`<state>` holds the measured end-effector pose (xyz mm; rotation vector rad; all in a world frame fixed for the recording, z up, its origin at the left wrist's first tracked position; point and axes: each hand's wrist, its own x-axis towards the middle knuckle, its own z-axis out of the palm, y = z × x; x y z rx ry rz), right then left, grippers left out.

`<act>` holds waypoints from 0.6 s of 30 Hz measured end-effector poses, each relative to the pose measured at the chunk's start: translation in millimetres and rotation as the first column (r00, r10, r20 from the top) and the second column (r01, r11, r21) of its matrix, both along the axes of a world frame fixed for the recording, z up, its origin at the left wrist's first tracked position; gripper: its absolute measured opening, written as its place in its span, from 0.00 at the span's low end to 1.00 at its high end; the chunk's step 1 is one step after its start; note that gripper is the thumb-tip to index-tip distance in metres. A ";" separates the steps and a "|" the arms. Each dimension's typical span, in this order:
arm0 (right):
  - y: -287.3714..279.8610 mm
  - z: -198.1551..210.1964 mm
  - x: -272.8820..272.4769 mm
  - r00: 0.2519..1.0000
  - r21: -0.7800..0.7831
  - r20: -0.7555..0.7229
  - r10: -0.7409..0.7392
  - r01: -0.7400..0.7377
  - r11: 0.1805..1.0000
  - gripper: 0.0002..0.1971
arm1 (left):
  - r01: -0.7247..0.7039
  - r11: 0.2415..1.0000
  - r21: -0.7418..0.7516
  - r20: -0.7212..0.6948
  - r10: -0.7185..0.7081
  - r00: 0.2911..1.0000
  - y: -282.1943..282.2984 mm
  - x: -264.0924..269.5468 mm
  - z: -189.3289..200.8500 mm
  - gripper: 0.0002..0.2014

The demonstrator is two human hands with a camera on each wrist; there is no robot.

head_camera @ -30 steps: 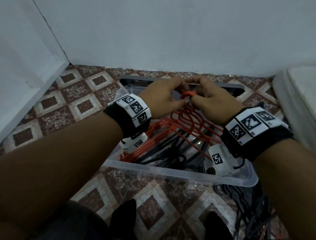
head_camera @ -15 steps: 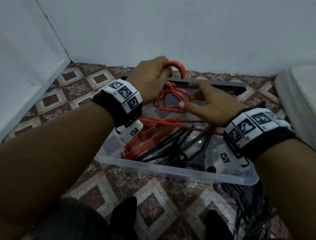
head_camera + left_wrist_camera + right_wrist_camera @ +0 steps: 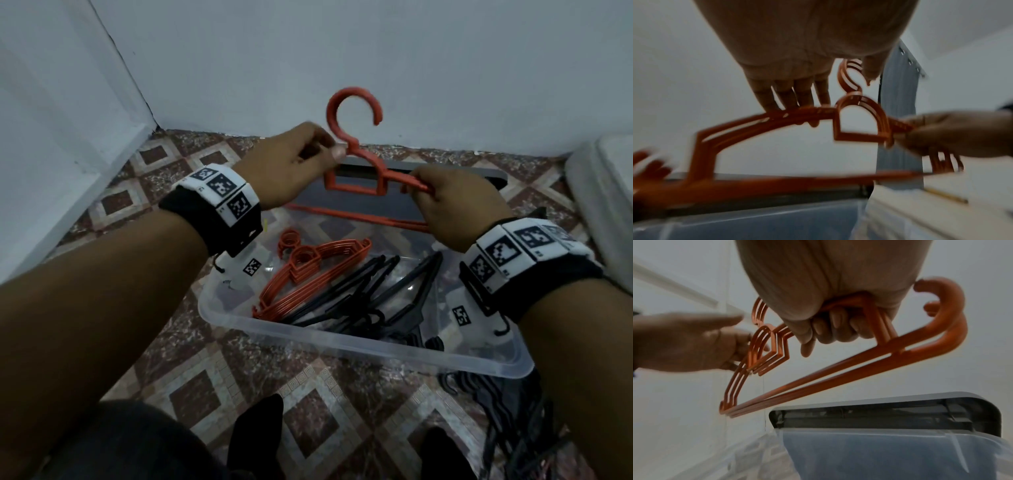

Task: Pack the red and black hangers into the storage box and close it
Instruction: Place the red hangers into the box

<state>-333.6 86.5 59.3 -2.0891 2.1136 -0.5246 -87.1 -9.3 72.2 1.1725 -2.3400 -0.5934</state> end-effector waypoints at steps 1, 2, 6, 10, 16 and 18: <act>0.0 1.5 -1.6 1.000 -0.007 0.027 -0.006 0.007 1.000 0.08 | 0.062 0.998 -0.012 0.080 -0.061 0.995 -0.2 4.9 -4.0 0.28; 0.4 2.8 -2.7 0.999 -0.012 0.047 -0.006 0.006 1.000 0.08 | 0.114 0.992 -0.057 0.169 -0.103 0.980 -0.4 9.1 -9.4 0.28; 2.9 3.7 -2.7 0.994 -0.007 0.108 0.010 -0.010 1.000 0.08 | 0.128 0.963 -0.236 0.288 -0.057 0.956 -2.0 12.1 -20.6 0.15; 4.6 3.6 -6.0 0.995 -0.005 0.096 -0.005 0.005 1.000 0.08 | 0.201 0.969 -0.145 0.265 -0.158 0.951 -0.1 14.0 -21.6 0.09; 1.4 -5.5 -10.4 0.999 0.101 0.016 -0.044 0.042 0.994 0.07 | 0.172 0.975 -0.144 0.288 -0.125 0.949 1.9 7.9 -30.9 0.07; -2.5 -10.8 -18.5 0.992 0.174 -0.059 -0.109 0.118 0.978 0.09 | 0.095 0.990 -0.105 0.325 -0.057 0.944 -0.8 10.2 -39.9 0.09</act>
